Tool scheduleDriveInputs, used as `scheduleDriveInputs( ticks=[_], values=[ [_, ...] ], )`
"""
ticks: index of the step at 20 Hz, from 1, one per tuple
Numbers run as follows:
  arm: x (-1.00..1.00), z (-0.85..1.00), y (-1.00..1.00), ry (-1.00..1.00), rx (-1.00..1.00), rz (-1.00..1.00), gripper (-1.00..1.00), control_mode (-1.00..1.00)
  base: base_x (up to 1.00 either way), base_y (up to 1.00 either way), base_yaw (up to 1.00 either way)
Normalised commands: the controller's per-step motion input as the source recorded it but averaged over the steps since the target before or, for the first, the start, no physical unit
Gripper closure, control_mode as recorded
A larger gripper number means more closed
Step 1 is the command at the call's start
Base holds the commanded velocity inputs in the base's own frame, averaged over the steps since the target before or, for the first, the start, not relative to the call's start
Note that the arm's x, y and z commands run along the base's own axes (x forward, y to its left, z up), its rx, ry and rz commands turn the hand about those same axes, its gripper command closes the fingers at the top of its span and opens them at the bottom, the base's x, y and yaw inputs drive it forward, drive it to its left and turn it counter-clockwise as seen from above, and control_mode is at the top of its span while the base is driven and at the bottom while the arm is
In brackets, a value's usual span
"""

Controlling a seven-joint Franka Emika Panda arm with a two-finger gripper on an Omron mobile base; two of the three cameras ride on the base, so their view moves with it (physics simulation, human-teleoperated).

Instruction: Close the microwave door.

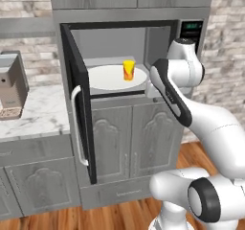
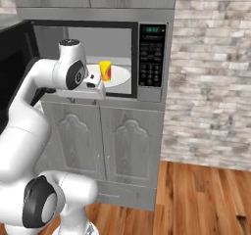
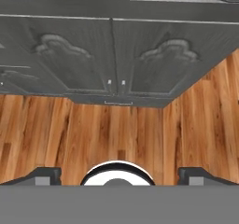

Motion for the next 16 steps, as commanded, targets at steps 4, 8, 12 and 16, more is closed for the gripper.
scheduleDriveInputs(
  ticks=[4, 8, 12, 16],
  values=[
    [0.0, 0.0, 0.0, 0.0, 0.0, 0.0, -1.0, 1.0, -0.23, 0.32, -0.06],
    [0.0, 0.0, 0.0, 0.0, 0.0, 0.0, -1.0, 1.0, -0.14, 0.03, -0.01],
    [0.0, 0.0, 0.0, 0.0, 0.0, 0.0, -1.0, -1.0, 0.0, 0.0, 0.0],
    [-0.51, 0.09, 0.0, -0.1, 0.0, 0.0, -1.0, -1.0, 0.0, 0.0, 0.0]
  ],
)
